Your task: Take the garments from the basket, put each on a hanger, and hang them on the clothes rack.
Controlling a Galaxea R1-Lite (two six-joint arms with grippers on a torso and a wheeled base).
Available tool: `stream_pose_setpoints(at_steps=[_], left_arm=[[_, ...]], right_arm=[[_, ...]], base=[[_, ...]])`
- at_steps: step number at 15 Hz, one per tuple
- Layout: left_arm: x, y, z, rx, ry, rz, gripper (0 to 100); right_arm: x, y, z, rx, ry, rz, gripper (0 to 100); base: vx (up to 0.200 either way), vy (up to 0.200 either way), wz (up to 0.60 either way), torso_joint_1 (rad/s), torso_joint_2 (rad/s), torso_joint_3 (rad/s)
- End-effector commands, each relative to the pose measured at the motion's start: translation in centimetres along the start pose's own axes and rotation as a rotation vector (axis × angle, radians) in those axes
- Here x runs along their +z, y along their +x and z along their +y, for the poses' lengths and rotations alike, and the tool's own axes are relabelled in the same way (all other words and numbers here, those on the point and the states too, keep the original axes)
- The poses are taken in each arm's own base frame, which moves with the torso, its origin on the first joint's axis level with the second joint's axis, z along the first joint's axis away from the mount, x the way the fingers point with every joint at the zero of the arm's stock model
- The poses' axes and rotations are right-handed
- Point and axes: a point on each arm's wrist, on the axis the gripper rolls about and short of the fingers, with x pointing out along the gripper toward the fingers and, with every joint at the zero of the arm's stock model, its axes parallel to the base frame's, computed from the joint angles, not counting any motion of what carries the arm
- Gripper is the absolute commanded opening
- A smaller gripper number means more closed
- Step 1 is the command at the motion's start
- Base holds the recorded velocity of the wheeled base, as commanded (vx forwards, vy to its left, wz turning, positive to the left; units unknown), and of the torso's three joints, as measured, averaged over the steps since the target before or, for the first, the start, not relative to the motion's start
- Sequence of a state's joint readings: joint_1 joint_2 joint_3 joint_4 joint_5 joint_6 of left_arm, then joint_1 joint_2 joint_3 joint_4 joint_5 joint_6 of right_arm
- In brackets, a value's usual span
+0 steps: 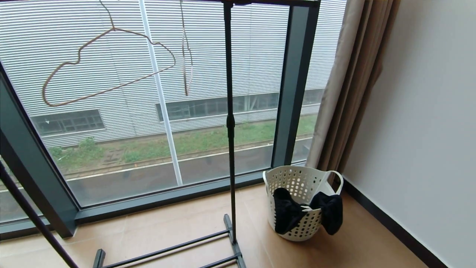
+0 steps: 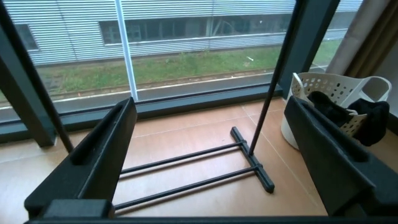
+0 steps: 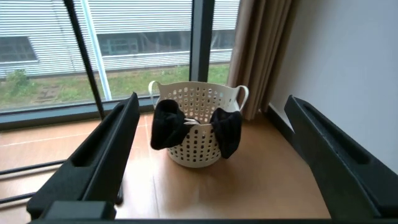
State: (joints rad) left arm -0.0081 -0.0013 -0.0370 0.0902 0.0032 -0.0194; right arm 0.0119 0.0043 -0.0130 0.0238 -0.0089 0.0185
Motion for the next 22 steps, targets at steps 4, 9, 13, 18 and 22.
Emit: stream_pose_setpoints(at_steps=[4, 9, 13, 18, 22], left_arm=[[0.0, 0.01, 0.0, 0.0, -0.001, 0.002, 100], [0.0, 0.01, 0.0, 0.0, 0.001, 0.002, 100], [0.0, 0.01, 0.0, 0.002, -0.001, 0.002, 100], [0.0, 0.01, 0.0, -0.001, 0.004, 0.002, 100], [0.0, 0.01, 0.01, 0.006, 0.001, 0.002, 100]], right_arm=[[-0.03, 0.01, 0.0, 0.0, 0.0, 0.002, 100], [-0.03, 0.01, 0.0, 0.0, 0.0, 0.002, 100], [-0.03, 0.01, 0.0, 0.0, 0.0, 0.002, 100], [-0.03, 0.01, 0.0, 0.0, 0.0, 0.002, 100], [-0.03, 0.01, 0.0, 0.0, 0.0, 0.002, 100]], base=[[0.2, 0.0, 0.0, 0.005, 0.0, 0.005], [0.2, 0.0, 0.0, 0.002, 0.0, 0.004], [0.0, -0.2, 0.0, 0.005, 0.0, 0.004], [0.0, -0.04, 0.0, 0.002, 0.0, 0.001], [0.0, 0.0, 0.0, 0.0, 0.0, 0.0]])
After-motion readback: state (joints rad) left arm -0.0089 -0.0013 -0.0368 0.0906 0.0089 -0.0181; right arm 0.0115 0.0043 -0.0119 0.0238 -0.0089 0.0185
